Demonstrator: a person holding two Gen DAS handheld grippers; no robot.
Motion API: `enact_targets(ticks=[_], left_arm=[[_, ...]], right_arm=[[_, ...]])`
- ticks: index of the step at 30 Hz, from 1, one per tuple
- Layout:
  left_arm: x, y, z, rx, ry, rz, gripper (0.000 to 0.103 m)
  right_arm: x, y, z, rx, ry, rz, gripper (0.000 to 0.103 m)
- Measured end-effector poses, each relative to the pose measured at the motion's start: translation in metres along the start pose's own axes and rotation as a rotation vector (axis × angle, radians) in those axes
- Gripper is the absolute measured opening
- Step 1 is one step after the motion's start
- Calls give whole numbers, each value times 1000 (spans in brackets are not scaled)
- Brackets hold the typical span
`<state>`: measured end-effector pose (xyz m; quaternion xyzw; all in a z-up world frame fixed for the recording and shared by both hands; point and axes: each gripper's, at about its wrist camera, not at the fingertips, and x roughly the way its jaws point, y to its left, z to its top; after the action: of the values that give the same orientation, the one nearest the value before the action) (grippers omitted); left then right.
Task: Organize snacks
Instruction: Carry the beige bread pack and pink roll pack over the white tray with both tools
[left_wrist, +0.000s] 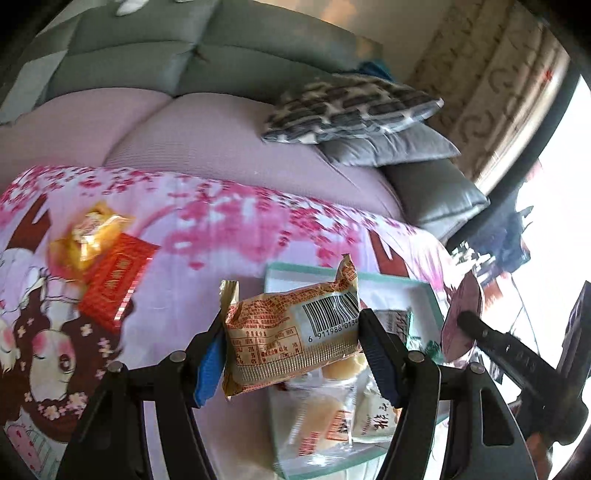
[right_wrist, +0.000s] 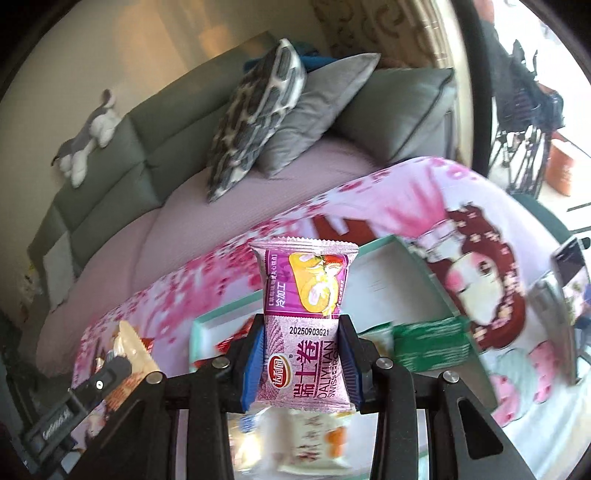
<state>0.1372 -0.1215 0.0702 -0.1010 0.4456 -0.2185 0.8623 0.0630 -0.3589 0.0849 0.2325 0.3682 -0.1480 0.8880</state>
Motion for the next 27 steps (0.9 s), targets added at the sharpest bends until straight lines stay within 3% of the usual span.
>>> enact_targets(ticks=[9,15,27], left_arm=[[29,-19,-8,48,30,-1,69],[47,-21,-14,68,57,2,69],[70,-38,-24,138,98,22,70]], right_arm=[[25,-28,5,10,32,-38,40],[46,-41,4,48,72,-14,40],[56,-50,4,63,95,-45,40]])
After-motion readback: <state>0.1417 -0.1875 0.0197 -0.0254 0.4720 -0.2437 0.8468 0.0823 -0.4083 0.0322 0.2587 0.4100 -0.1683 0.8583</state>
